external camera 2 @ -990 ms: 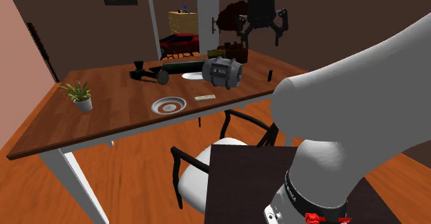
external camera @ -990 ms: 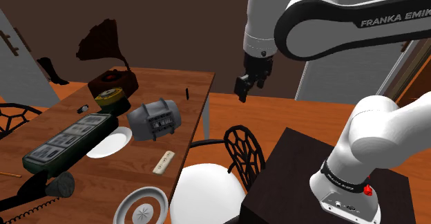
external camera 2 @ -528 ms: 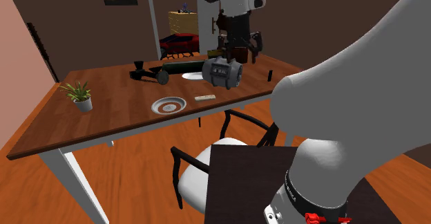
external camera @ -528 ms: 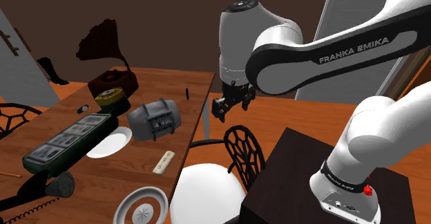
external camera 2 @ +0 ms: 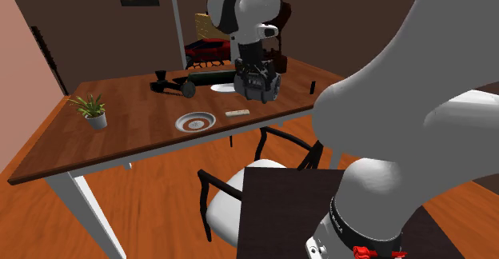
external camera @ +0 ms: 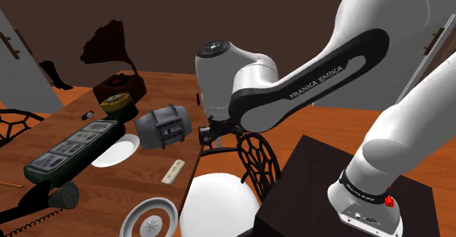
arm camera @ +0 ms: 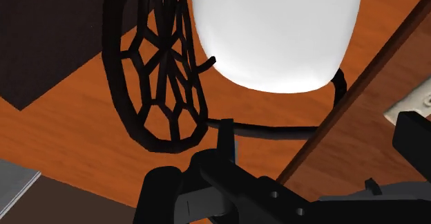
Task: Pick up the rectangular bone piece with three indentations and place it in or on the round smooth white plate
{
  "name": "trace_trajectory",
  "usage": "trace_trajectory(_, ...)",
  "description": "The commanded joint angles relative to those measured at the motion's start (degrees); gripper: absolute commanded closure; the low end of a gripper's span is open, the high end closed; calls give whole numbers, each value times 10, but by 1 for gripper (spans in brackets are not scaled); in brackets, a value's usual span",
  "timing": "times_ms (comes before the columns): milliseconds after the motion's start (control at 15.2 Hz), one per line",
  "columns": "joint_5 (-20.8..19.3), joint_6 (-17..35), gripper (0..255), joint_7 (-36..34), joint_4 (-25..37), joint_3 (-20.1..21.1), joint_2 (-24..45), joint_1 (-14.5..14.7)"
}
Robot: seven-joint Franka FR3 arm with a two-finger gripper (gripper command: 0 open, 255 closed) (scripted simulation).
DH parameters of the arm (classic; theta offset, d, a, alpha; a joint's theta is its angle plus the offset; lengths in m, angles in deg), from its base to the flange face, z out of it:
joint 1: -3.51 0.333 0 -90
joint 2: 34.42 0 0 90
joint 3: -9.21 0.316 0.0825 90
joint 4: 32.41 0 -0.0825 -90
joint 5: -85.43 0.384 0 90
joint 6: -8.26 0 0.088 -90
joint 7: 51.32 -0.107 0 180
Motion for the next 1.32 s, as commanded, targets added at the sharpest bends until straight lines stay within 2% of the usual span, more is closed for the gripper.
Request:
trace_trajectory(0,-46,17,0,-82,29,31,64,-24)
trace_trajectory(198,-140,26,0,-212,79,53,170,-36)
trace_trajectory(330,-200,23,0,-291,117,42,238,-19)
trace_trajectory(528,-265,14,0,-386,180,7,327,24)
trace_trajectory(792,-312,3,0,-475,271,-44,427,81)
trace_trajectory(1056,-333,-9,0,-537,373,-88,518,130)
trace_trajectory(1122,-335,-13,0,-550,400,-98,540,140)
trace_trajectory(1254,-338,-8,0,-552,400,-101,545,142)
